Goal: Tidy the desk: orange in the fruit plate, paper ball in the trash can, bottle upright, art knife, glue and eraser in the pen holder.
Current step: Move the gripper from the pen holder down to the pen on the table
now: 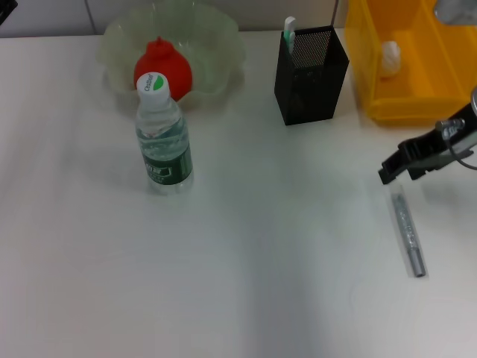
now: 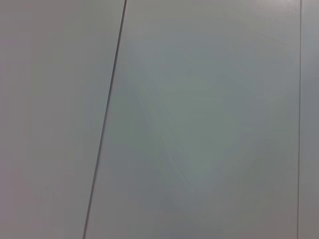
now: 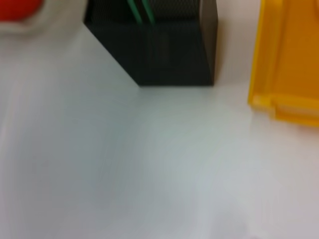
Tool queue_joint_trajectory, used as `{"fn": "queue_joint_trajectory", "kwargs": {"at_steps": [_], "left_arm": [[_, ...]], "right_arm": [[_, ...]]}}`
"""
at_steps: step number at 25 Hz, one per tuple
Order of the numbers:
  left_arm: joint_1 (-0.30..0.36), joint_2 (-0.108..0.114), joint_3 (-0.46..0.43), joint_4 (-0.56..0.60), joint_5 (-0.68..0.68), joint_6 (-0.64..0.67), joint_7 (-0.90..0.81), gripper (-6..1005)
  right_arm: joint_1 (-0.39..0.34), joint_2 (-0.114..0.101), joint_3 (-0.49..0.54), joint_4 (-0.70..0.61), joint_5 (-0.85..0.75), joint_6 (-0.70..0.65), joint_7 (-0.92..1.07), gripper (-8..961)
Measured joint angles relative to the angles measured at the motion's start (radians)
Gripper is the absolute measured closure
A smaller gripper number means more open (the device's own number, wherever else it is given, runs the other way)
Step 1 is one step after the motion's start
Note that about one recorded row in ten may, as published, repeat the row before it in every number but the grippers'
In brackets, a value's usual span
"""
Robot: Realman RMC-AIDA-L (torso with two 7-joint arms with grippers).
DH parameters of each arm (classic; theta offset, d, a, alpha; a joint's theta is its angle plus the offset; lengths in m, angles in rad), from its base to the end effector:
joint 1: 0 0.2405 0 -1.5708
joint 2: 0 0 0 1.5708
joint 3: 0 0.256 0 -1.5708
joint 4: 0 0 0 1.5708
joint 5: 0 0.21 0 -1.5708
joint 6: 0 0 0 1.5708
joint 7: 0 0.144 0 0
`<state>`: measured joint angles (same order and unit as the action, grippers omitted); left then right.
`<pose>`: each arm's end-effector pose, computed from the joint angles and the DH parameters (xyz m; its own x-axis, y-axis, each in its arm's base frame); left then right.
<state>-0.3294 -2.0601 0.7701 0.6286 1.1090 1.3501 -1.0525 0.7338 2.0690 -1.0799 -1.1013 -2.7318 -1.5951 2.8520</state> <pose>-0.2962 0.3384 0.0904 0.5390 -0.1218 0.8335 0.6824 -0.5169 -0.5168 0.2160 0.3790 0.0243 0.3209 -0.9471 0.0067 -0.8275 -0.2838 -0.4844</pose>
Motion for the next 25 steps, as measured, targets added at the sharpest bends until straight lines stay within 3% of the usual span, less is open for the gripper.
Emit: {"fn": "queue_joint_trajectory", "kwargs": {"at_steps": [25], "left_arm": [[0.000,0.003,0.000,-0.002,0.002,-0.022,0.002,327]], "right_arm": [[0.069,0.003,-0.008,0.200,-0.059,0.104,0.006,440]]}}
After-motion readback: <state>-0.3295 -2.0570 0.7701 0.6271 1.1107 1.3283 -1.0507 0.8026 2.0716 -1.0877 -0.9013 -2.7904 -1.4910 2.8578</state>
